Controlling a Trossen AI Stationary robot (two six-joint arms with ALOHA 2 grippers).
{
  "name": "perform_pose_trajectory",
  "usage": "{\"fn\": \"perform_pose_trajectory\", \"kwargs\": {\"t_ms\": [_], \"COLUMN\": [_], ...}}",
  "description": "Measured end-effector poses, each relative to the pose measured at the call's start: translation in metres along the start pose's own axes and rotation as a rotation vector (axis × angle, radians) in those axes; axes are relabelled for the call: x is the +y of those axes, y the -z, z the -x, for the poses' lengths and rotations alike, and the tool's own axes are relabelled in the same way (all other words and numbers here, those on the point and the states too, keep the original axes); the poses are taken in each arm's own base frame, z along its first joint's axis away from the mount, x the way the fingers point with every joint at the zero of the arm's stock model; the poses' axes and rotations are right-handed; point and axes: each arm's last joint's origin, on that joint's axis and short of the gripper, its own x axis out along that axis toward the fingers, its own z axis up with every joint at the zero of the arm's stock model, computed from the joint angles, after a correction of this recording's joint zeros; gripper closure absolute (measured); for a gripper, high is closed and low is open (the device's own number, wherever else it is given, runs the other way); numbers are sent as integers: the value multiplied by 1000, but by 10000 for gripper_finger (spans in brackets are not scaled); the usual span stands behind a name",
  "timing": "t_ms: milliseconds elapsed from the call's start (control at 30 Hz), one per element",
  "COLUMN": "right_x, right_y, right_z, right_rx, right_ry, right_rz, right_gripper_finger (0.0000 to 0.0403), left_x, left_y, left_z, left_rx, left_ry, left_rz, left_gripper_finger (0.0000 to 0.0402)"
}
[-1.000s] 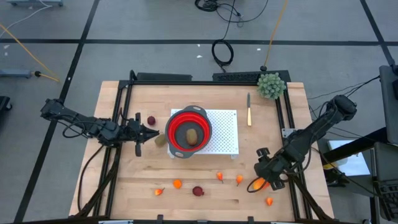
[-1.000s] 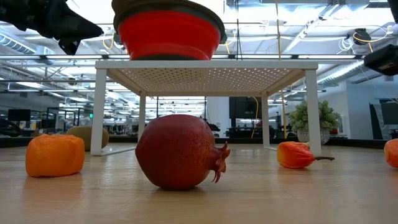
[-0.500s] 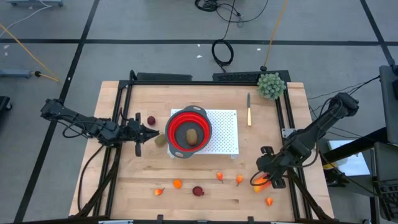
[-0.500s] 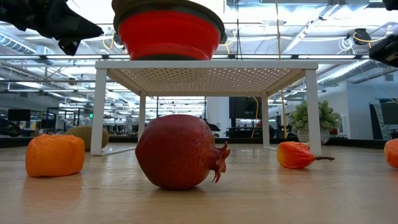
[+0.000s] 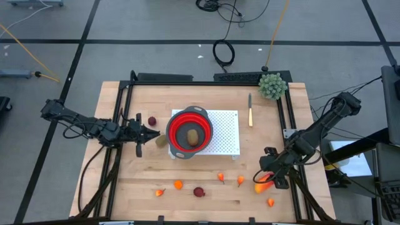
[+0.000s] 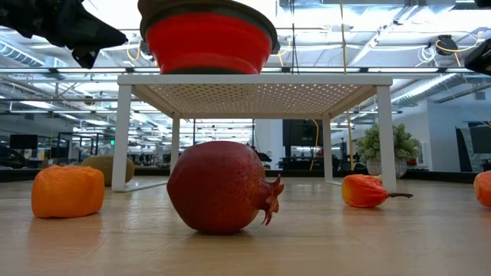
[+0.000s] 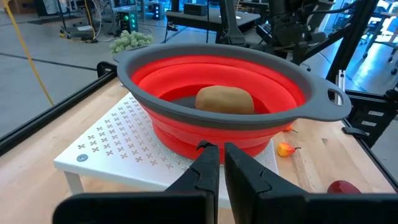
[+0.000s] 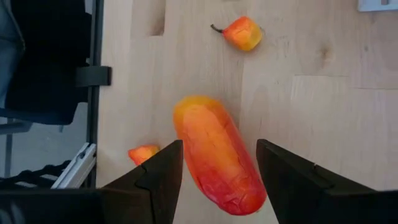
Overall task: Pick & Place Fruit
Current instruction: Put the mango into the strainer bowl on the shelf
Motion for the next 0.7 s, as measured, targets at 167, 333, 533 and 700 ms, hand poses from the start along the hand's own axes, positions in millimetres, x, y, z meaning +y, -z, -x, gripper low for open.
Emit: {"fn": "perform_pose_trajectory", "kwargs": {"t_ms": [167,333,533,700], "right_x": [-1,-2,-2,-2], "right_y": [-1,-1,-1,-1], "right_z": [0,0,0,0], "right_rx": [-31,-48,-38,-39], "right_ry": [35,55,56,54], "right_rz": [0,-5,-3,-24], "right_gripper_finger": [185,129,73,60], "left_x": [0,0,0,0], "left_y": [0,0,0,0], "left_z": [0,0,0,0], "left_rx": [0,0,0,0], "left_ry": [0,0,0,0], "left_rz": [3,6,7,7], "left_gripper_finger": [376,376,376,376]}}
